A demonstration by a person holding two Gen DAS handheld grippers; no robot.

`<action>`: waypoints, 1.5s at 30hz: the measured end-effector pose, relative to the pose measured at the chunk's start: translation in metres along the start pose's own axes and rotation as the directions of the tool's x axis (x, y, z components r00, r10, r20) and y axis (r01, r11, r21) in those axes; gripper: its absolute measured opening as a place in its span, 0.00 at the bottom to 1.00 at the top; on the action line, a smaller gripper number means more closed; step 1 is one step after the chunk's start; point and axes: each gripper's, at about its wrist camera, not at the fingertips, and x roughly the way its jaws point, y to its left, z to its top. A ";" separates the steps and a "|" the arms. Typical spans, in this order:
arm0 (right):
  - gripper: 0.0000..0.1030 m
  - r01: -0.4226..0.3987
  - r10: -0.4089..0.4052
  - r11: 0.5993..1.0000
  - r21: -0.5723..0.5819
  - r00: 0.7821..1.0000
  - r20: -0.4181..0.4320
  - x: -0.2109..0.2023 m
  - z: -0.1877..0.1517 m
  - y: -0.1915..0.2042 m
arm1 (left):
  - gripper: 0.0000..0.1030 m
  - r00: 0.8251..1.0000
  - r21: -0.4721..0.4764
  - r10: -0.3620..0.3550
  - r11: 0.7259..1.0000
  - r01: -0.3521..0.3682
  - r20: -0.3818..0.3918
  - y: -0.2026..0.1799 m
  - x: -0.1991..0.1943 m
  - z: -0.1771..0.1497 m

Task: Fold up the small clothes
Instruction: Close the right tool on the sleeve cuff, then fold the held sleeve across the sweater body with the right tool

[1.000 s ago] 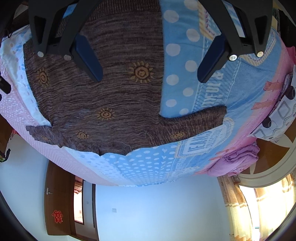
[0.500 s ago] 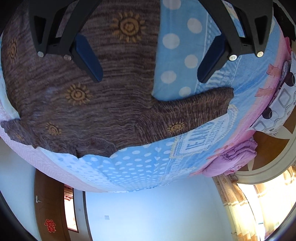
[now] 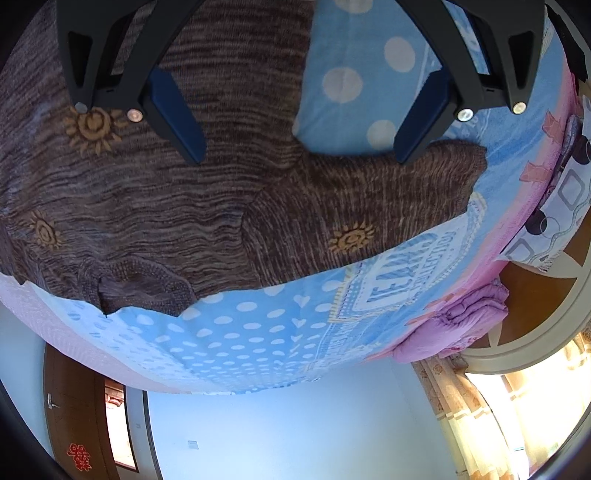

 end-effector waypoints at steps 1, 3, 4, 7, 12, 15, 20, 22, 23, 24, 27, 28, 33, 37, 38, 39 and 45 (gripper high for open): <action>0.74 0.004 -0.004 1.000 0.027 1.000 -0.010 0.008 0.007 -0.009 | 1.00 1.000 0.009 0.009 1.000 -0.009 0.004 -0.004 0.004 0.002; 0.67 0.023 -0.022 0.997 0.069 1.000 -0.021 0.022 0.018 -0.025 | 1.00 1.000 0.018 0.026 1.000 -0.026 0.009 -0.008 0.011 0.007; 0.65 0.025 -0.023 0.996 0.090 0.999 -0.027 0.028 0.022 -0.031 | 1.00 0.999 0.022 0.034 0.999 -0.034 0.011 -0.009 0.014 0.008; 0.58 0.044 -0.037 0.990 0.133 0.998 -0.050 0.048 0.035 -0.047 | 1.00 0.998 0.036 0.067 0.997 -0.067 0.022 -0.013 0.022 0.012; 0.45 0.032 -0.020 0.989 0.147 0.996 -0.084 0.072 0.049 -0.053 | 1.00 0.997 0.042 0.080 0.996 -0.080 -0.004 -0.015 0.035 0.013; 0.29 0.036 -0.021 0.990 0.140 0.994 -0.108 0.083 0.053 -0.052 | 1.00 0.997 0.050 0.077 0.996 -0.076 -0.029 -0.016 0.043 0.013; 0.08 0.025 -0.019 0.998 0.061 0.995 -0.095 0.075 0.060 -0.032 | 1.00 0.997 0.053 0.062 0.997 -0.059 -0.054 -0.017 0.051 0.013; 0.08 0.023 -0.022 1.000 0.020 0.998 -0.053 0.059 0.068 -0.019 | 1.00 0.997 0.048 0.052 0.998 -0.049 -0.061 -0.016 0.053 0.012; 0.08 0.022 -0.021 1.000 0.010 0.999 -0.036 0.054 0.072 -0.015 | 1.00 0.997 0.043 0.048 0.998 -0.045 -0.067 -0.015 0.054 0.011; 0.08 0.016 -0.016 1.000 -0.002 1.000 -0.003 0.041 0.078 -0.007 | 1.00 0.996 0.039 0.042 0.998 -0.040 -0.073 -0.015 0.056 0.011; 0.08 -0.009 0.011 0.999 -0.034 0.998 0.062 0.013 0.096 0.013 | 1.00 0.996 0.013 0.021 1.000 -0.020 -0.083 -0.011 0.058 0.009; 0.08 -0.026 0.030 0.998 -0.049 0.996 0.082 0.001 0.101 0.023 | 1.00 0.996 0.006 0.017 1.000 -0.017 -0.083 -0.010 0.058 0.009; 0.08 -0.102 0.124 0.984 -0.145 0.980 0.157 -0.044 0.121 0.082 | 1.00 0.997 -0.025 -0.010 1.000 0.008 -0.075 -0.005 0.057 0.009; 0.08 -0.150 0.195 0.958 -0.244 0.965 0.174 -0.072 0.122 0.145 | 1.00 0.997 -0.034 -0.021 0.999 0.018 -0.077 -0.002 0.058 0.009; 0.08 -0.157 0.206 0.952 -0.261 0.964 0.171 -0.076 0.120 0.157 | 1.00 0.997 -0.040 -0.026 0.999 0.023 -0.077 -0.001 0.058 0.008; 0.08 -0.171 0.224 0.943 -0.287 0.960 0.165 -0.078 0.119 0.173 | 1.00 0.997 -0.044 -0.031 0.999 0.027 -0.077 0.001 0.058 0.008; 0.08 -0.281 0.344 0.882 -0.379 0.933 0.108 -0.078 0.090 0.262 | 1.00 0.996 -0.060 -0.035 0.998 0.031 -0.080 0.006 0.058 0.007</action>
